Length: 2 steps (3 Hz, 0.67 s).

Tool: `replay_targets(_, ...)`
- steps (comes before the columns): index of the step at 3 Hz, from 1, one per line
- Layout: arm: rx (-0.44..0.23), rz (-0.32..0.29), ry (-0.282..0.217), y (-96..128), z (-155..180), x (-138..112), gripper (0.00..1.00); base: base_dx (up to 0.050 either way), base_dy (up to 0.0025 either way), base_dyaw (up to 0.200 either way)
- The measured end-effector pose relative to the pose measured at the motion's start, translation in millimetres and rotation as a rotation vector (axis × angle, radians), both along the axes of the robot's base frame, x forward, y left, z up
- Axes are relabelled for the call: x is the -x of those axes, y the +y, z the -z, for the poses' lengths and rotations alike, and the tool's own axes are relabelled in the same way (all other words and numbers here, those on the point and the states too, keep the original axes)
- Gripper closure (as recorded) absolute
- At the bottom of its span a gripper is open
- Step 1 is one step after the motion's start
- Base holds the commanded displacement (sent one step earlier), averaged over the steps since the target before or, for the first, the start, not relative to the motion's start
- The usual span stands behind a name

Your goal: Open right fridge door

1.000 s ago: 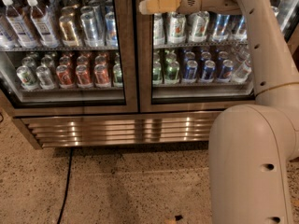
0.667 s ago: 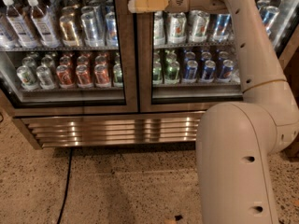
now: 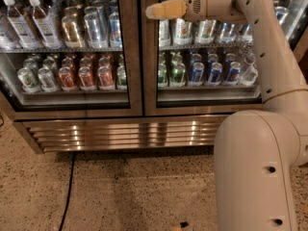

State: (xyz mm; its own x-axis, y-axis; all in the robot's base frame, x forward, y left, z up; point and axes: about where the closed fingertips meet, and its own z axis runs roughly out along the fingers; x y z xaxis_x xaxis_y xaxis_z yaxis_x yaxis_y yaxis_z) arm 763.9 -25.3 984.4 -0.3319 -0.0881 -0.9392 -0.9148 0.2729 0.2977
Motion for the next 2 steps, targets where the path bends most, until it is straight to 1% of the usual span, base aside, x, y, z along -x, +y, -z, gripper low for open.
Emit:
replay_targets(1, 0.000, 0.000, 0.000, 0.1, -0.1, 0.0, 0.00, 0.000, 0.00000, 0.000)
replay_targets(2, -0.042, 0.015, -0.081, 1.6, -36.5, -2.1, 0.00, 0.000, 0.00000, 0.000)
